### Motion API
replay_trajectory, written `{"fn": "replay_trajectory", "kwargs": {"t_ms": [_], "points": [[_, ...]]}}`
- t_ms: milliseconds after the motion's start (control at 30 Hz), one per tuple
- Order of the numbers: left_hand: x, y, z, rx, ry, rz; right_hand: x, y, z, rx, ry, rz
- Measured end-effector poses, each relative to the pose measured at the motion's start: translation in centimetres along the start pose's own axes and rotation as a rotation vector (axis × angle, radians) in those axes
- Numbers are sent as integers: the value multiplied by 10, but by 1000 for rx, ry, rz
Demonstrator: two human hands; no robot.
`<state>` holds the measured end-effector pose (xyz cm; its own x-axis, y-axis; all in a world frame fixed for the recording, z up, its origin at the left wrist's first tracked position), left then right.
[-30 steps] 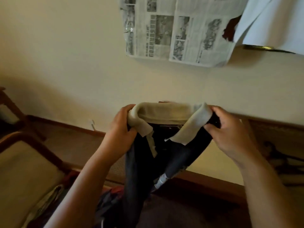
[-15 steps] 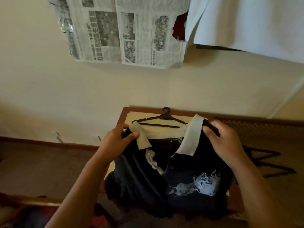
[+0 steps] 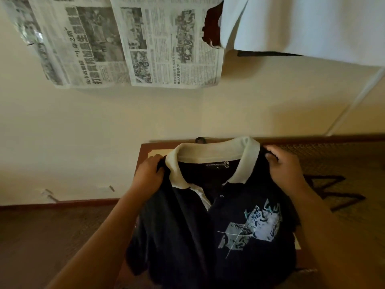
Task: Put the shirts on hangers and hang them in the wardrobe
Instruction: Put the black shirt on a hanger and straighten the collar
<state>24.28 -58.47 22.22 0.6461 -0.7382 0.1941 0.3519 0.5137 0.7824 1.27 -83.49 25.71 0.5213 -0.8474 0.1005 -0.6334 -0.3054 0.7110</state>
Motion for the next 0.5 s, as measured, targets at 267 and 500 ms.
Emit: {"fn": "replay_trajectory", "kwargs": {"t_ms": [267, 500], "points": [[48, -49, -50, -296, 253, -140, 73, -76, 45, -175, -40, -154], [79, -66, -71, -331, 417, -166, 116, -113, 63, -176, -149, -341]]}}
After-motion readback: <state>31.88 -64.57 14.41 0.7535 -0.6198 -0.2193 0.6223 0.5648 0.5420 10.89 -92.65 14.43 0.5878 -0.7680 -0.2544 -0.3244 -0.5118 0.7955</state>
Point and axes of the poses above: each hand's wrist, its own x-axis towards the middle knuckle, its own y-axis out of the back of the hand, z = x × y, the point moved 4 cm from there along x, towards the middle knuckle, and after that the axes turned 12 degrees about -y, right-handed, at the moved point
